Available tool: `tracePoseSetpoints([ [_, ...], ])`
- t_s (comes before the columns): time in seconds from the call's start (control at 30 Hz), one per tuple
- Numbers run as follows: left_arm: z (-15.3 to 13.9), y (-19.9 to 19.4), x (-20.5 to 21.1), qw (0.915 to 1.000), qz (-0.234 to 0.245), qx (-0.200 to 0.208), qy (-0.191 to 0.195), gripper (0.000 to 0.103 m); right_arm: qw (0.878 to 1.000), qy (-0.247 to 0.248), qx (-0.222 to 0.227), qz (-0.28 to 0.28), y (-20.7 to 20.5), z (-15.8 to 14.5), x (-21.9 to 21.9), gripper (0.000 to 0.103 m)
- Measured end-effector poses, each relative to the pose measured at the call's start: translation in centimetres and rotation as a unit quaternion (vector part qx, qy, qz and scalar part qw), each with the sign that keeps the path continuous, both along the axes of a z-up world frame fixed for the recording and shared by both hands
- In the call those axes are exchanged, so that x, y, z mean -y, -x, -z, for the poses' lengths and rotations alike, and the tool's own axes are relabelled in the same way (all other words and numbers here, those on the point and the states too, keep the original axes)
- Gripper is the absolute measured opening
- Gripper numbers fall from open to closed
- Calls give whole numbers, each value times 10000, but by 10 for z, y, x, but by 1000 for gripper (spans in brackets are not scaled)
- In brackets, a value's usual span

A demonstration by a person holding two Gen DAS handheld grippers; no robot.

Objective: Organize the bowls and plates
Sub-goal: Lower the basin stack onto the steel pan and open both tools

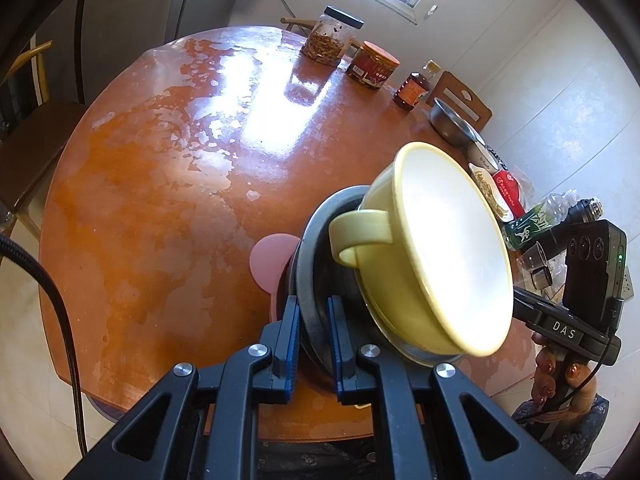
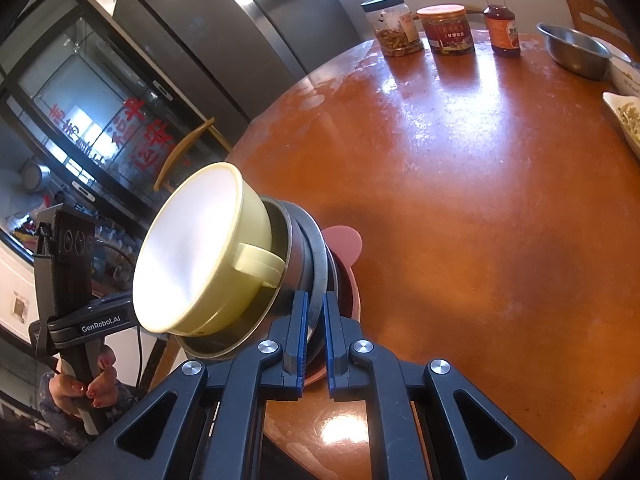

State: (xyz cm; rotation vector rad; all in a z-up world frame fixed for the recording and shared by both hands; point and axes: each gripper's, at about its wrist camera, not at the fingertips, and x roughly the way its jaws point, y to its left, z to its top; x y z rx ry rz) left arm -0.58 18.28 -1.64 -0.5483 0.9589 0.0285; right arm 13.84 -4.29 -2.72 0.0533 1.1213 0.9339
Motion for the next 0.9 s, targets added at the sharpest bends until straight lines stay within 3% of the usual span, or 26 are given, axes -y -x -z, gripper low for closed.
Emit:
tracePoseSetpoints([
  [0.9,5,-3,-4,10000,-36,-64,47,12,9999,-40,-114,4,-8,8,2,10],
])
